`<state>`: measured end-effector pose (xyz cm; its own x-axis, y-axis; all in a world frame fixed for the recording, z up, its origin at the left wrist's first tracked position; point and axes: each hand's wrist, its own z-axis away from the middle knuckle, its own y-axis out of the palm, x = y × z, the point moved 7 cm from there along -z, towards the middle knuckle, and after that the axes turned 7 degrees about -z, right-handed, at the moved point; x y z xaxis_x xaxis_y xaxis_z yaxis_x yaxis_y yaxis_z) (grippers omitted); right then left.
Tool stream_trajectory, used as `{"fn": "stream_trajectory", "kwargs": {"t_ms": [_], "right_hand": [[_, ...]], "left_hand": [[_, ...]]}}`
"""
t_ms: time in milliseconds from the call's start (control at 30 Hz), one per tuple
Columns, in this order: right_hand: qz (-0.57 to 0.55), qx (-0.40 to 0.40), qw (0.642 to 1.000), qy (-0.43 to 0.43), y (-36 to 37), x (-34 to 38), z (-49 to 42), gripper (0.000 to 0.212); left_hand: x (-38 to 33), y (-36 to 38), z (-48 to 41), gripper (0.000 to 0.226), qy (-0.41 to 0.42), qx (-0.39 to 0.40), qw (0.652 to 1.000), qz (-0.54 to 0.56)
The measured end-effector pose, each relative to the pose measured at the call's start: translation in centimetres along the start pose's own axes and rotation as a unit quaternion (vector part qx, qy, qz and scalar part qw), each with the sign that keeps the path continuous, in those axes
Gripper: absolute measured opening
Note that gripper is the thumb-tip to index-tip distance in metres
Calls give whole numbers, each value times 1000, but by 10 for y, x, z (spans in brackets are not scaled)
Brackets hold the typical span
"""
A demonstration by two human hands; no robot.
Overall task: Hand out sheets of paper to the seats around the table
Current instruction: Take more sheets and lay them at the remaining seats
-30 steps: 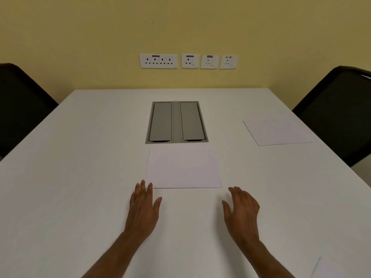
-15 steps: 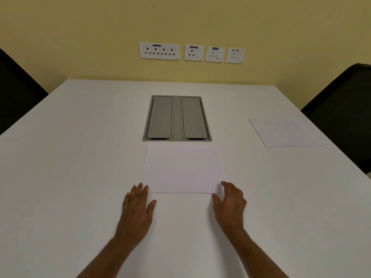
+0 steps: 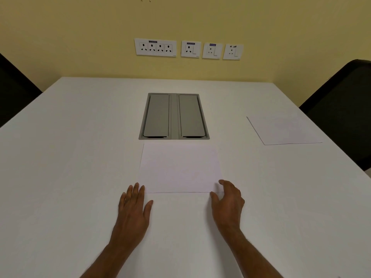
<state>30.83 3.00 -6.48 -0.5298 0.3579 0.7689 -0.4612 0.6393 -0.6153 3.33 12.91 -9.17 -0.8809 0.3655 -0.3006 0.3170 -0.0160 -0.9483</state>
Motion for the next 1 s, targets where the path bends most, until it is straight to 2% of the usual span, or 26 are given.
{"fn": "stream_trajectory", "kwargs": {"t_ms": [267, 433, 600, 667, 800, 1000], "right_hand": [[-50, -26, 998, 5, -2, 5, -1, 43], [-144, -46, 985, 84, -3, 10, -12, 35], [-201, 2, 968, 147, 12, 8, -25, 26], [-226, -6, 959, 169, 13, 7, -23, 27], [-306, -54, 929, 201, 3, 1, -13, 28], [-429, -99, 840, 318, -13, -13, 18, 29]], "left_hand": [[0, -1, 2, 93, -1, -2, 1000, -8], [1, -1, 1, 87, 0, -2, 1000, -12], [1, 0, 2, 85, 1, -5, 1000, -9], [1, 0, 2, 88, 2, -1, 1000, 0], [0, -10, 6, 58, -17, -17, 998, 63], [-10, -39, 30, 48, -87, -108, 979, 147]]}}
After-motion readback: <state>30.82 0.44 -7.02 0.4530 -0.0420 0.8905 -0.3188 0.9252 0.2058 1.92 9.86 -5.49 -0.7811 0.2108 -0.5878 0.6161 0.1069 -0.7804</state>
